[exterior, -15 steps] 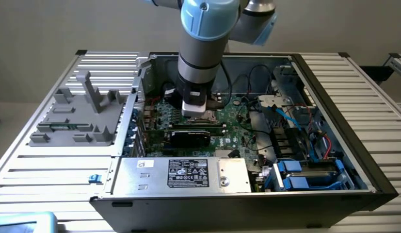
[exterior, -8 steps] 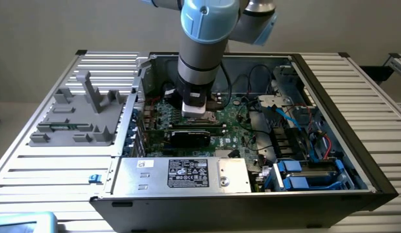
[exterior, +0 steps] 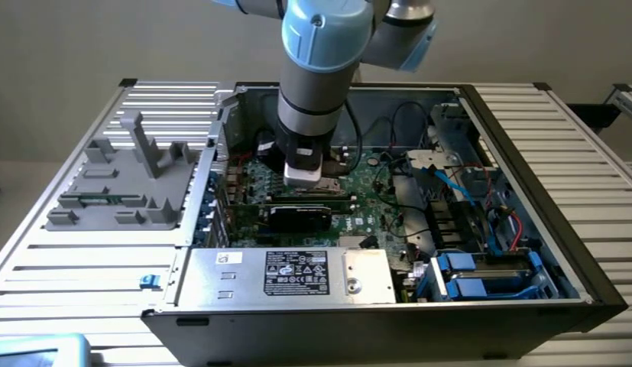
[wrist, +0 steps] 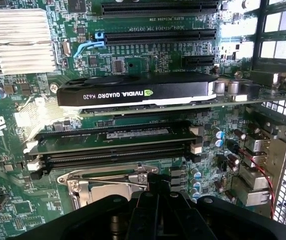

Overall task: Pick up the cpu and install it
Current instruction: 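Install the second cpu locking lever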

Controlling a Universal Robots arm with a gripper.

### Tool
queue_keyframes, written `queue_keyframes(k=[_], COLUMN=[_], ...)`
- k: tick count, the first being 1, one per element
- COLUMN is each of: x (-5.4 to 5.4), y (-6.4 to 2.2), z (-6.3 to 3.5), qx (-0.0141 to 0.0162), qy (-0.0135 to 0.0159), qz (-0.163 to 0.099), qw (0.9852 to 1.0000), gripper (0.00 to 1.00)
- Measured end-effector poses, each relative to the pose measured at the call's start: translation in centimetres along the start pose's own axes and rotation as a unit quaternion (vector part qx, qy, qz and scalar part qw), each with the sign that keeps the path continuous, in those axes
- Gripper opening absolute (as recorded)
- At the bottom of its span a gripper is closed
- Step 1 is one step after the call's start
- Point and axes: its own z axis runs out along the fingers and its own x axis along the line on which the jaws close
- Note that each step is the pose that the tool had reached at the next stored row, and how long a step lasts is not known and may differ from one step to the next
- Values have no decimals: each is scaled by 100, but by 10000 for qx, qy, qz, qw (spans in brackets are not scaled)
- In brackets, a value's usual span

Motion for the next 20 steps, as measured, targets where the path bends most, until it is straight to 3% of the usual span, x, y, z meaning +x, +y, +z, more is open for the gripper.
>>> queue_keyframes(k=[20], x=[-59], y=[-37], z=[106], qx=[9], qy=[6], qz=[33], qw=[10000], gripper=[11])
